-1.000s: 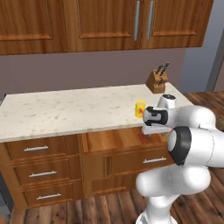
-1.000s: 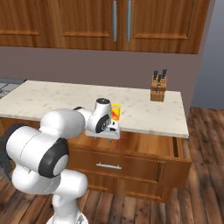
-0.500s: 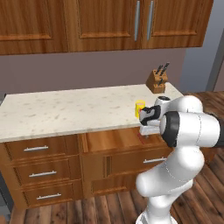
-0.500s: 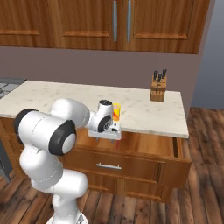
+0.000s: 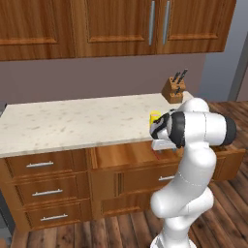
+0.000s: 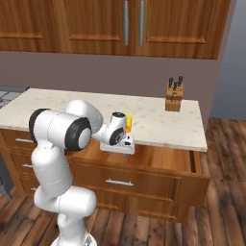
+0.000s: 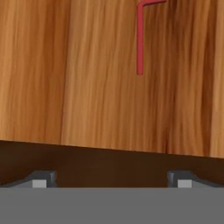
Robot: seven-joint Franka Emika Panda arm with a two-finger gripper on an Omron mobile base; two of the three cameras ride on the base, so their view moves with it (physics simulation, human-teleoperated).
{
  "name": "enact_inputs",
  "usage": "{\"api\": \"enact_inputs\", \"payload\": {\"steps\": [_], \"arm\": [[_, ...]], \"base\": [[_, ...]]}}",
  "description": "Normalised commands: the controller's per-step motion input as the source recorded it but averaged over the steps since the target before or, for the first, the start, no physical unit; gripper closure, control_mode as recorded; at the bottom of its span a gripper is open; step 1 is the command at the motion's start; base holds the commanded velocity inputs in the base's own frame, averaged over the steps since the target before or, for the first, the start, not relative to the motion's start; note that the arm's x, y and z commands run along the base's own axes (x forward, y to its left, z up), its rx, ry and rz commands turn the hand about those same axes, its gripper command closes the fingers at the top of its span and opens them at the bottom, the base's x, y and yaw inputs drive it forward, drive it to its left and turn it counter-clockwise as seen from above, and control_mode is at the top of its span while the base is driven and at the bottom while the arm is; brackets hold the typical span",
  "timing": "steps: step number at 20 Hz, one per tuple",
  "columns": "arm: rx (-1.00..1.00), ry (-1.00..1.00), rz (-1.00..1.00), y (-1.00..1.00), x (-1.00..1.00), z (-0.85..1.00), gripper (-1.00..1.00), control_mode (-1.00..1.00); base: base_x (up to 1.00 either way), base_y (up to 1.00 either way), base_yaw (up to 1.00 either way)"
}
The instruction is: Pick up the straw from the left drawer and put it inside the smoothie cup.
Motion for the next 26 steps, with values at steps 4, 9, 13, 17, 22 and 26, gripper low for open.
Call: {"api": "enact_inputs", "payload": {"steps": [4, 9, 13, 17, 22, 26], "arm": [[0.00, 0.02, 0.00, -0.08, 0.29, -0.31, -1.00, -1.00], [0.00, 0.02, 0.00, -0.09, 0.32, -0.31, -1.00, -1.00], [0.00, 0.02, 0.00, -0.09, 0.31, -0.41, -1.00, -1.00], [0.00, 0.05, 0.00, -0.10, 0.17, -0.57, -1.00, -1.00], [0.00, 0.11, 0.02, -0.10, 0.00, -0.47, -1.00, -1.00], [0.00, 0.15, 0.02, -0.08, -0.35, -0.34, -1.00, -1.00]], "base": [[0.00, 0.00, 0.00], [0.00, 0.00, 0.00], [0.00, 0.00, 0.00], [0.00, 0.00, 0.00], [0.00, 0.00, 0.00], [0.00, 0.00, 0.00]]}}
